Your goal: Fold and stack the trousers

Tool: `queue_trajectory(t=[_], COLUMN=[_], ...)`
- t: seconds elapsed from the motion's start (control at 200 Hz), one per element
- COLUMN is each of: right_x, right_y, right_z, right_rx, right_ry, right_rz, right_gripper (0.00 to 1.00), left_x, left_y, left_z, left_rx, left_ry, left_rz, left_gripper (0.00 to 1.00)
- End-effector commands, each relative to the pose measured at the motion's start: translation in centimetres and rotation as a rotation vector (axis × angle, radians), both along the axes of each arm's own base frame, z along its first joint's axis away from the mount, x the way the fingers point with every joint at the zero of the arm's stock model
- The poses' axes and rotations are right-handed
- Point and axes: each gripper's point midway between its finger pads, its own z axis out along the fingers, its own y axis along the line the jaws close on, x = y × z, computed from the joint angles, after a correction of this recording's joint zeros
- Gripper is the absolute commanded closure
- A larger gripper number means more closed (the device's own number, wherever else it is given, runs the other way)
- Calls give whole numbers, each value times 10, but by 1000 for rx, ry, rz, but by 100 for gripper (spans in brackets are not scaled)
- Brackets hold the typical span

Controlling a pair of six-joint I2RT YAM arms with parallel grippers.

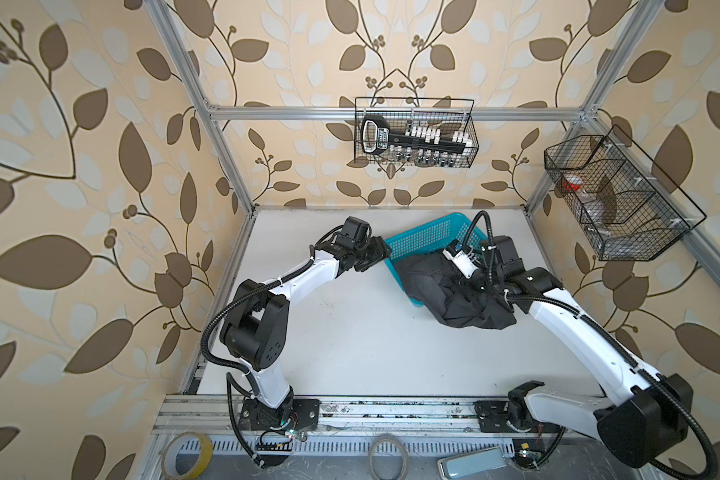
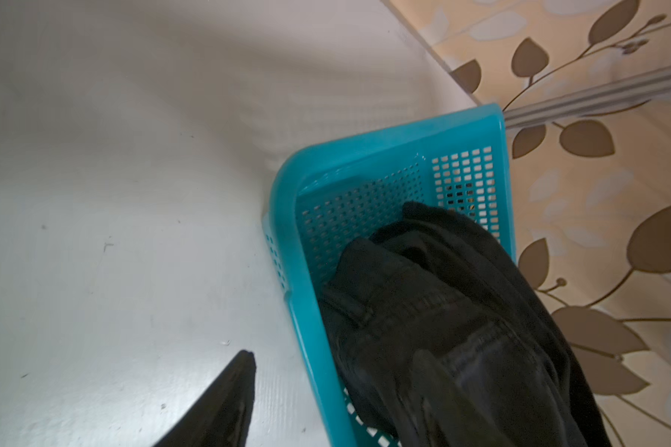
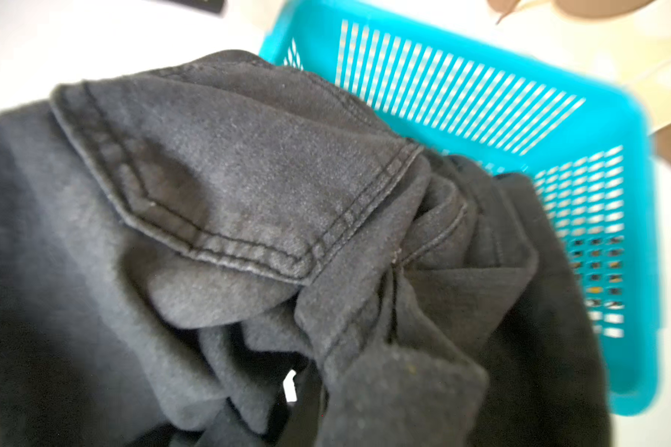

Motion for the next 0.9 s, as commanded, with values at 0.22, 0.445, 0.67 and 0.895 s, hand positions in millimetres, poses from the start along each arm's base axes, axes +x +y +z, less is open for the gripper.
queue_trajectory(t=[0.22, 0.445, 0.67, 0.895], right_x=[0, -11, -29, -50], right_y=[4, 1, 2, 12], right_z=[117, 177, 221, 232], right_rx=[162, 212, 289, 413], right_ry=[-287, -439, -545, -528], right_rz=[3, 14, 44, 97], right_gripper=[100, 100, 100, 100], left_x=[14, 26, 49, 91], left_y=[-8, -8, -1, 9], left_z=[-18, -29, -32, -33], left_rx=[69, 132, 189, 207], left_ry=[44, 52, 41, 18], left_rz=[0, -5, 12, 13], left_gripper=[56, 77, 89, 88])
